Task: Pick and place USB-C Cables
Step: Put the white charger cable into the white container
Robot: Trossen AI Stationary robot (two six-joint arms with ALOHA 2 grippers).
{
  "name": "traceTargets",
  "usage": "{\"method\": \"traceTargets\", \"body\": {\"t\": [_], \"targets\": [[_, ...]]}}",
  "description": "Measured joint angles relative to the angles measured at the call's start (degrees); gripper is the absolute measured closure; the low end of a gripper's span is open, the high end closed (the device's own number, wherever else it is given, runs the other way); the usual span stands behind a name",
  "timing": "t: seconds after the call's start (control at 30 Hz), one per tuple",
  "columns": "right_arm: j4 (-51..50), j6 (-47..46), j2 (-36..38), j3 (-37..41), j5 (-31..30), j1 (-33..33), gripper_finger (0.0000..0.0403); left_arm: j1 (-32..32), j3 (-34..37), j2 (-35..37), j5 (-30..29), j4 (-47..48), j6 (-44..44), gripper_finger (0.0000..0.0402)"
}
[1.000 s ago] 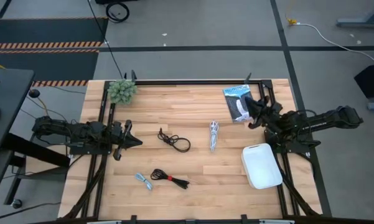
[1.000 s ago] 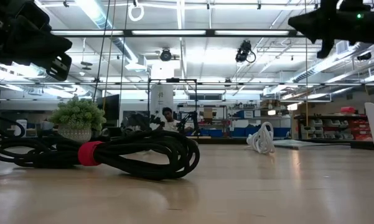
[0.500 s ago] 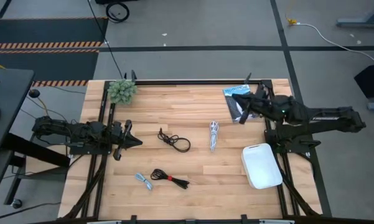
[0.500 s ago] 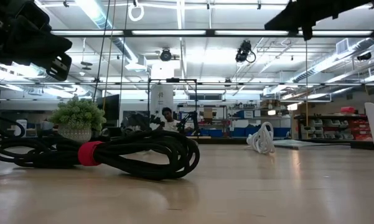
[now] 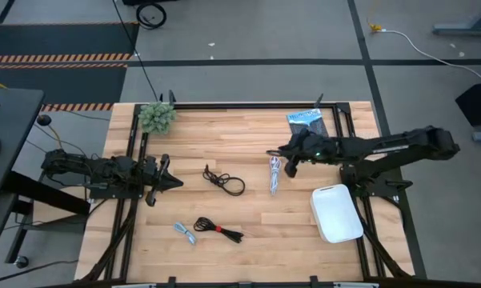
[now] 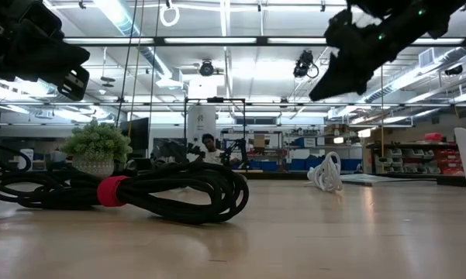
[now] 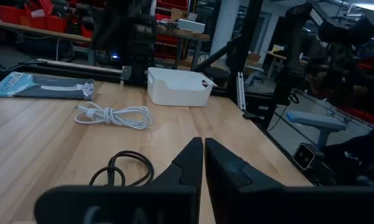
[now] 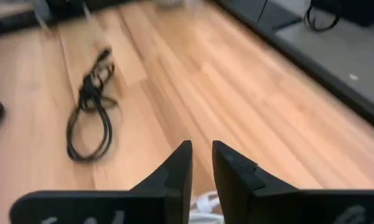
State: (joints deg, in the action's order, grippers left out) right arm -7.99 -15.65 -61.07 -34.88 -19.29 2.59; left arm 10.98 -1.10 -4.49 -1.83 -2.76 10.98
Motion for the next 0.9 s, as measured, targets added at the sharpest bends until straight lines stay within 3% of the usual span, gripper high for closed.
{"method": "traceTargets", "body": {"t": [0.3, 0.5, 0.73, 0.9], "targets": [[-15.7, -4.13, -12.5, -8.1, 4.06, -1.79, 0.0272, 0.0, 0.0, 0.0, 0.0, 0.0, 0.0, 0.0377], [-26.1, -0.53, -21.67, -17.61, 4.34, -2.47, 0.023, 0.01, 0.0, 0.0, -0.01, 0.0, 0.02, 0.0377], [-40.64, 17.96, -31.32, -28.81, 7.89, -1.86, 0.0201, 0.0, 0.0, 0.0, 0.0, 0.0, 0.0, 0.0377], [-43.78, 37.26, -35.6, -30.56, 8.02, -2.59, 0.0204, 0.01, 0.0, 0.01, -0.01, 0.0, 0.01, 0.0377]]}}
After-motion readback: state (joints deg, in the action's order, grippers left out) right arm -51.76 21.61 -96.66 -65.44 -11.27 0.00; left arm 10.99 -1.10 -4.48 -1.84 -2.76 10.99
